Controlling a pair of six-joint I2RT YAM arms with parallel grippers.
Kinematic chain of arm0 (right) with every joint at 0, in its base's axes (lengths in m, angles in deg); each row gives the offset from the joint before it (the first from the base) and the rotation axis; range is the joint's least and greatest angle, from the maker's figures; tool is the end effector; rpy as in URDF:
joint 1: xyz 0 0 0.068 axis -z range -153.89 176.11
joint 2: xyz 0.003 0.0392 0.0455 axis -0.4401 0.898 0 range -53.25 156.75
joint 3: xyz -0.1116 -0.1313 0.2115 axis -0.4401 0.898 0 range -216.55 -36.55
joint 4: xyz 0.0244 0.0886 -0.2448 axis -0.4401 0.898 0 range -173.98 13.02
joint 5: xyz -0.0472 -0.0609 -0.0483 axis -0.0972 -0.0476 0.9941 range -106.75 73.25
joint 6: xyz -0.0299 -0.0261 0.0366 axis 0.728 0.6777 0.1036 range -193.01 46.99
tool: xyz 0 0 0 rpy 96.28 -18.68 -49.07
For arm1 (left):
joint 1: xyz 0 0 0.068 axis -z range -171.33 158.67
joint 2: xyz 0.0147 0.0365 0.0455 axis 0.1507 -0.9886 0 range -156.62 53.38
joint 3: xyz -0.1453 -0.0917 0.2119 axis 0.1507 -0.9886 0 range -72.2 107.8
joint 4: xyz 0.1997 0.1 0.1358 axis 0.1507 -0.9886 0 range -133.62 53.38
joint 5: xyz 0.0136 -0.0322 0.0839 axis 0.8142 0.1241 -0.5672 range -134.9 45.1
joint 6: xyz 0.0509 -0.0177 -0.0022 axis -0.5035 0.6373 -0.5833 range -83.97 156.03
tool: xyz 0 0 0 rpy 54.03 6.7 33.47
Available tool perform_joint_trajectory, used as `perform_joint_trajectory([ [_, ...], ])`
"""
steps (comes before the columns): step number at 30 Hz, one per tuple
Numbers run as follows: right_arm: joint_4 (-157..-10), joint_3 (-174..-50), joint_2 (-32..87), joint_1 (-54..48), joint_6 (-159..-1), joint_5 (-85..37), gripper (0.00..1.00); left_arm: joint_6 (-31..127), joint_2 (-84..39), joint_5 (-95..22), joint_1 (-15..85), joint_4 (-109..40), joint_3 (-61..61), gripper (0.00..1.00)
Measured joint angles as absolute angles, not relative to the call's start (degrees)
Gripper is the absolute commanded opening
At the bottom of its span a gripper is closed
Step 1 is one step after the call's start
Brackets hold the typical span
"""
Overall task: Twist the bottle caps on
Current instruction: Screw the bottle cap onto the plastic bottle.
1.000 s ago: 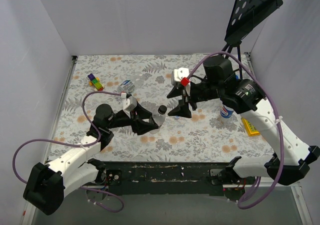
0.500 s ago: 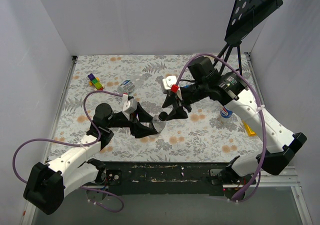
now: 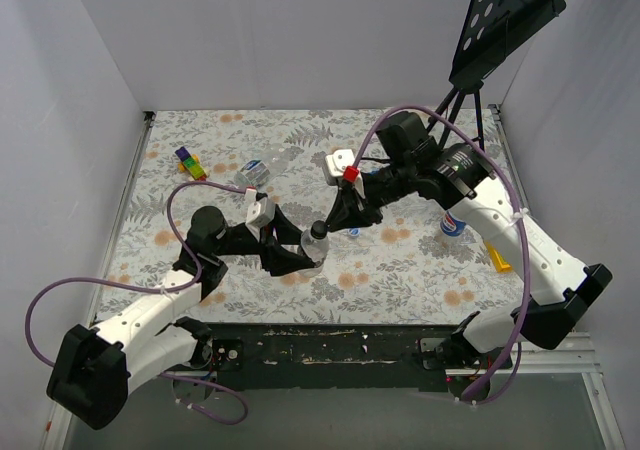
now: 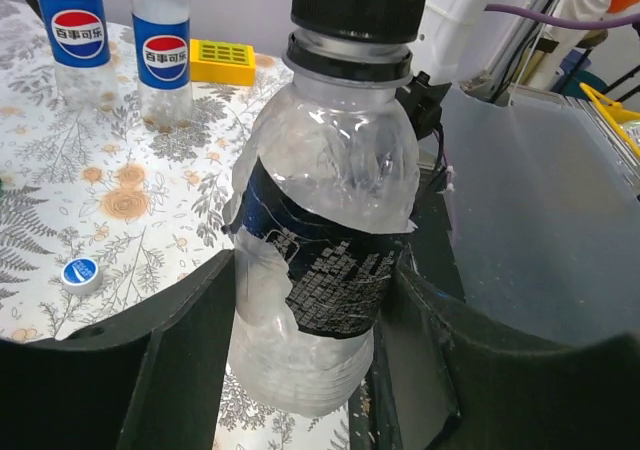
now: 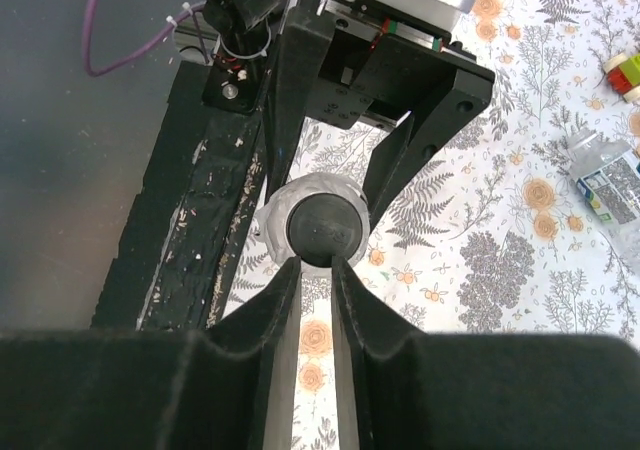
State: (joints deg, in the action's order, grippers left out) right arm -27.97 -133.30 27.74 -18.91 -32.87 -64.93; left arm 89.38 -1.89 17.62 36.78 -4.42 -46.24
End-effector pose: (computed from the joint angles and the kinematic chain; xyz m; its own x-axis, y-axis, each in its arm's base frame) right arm 0.1739 0.2117 0.4354 0.2141 -0.3939 -0.8939 -0.9624 -0.2419 -0.1238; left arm 0.1640 -0.1235 0.2675 -0.7748 -0.0057 -0.6322 0.6321 -0.0254 -0.7745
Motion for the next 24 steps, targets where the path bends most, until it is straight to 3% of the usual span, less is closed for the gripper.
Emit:
perform_joint_trajectory([
  [5,-31.71,-131.40,27.15,-19.39,-37.02,-62.88,0.07,86.29,0.47,13.20,36.81,-8.02,-46.35,0.00],
  [11,-34.42,-125.00,25.93,-24.65,-44.47,-56.28,0.31,83.32,4.58,5.51,36.78,-9.05,-46.61,0.00],
  [18,-35.12,-123.90,21.07,-24.11,-48.06,-48.93,0.67,83.19,4.78,3.65,36.78,-8.68,-46.64,0.00],
  [24,-35.06,-128.49,18.19,-23.39,-45.98,-48.00,0.76,83.23,3.25,6.69,36.81,-8.79,-46.59,0.00],
])
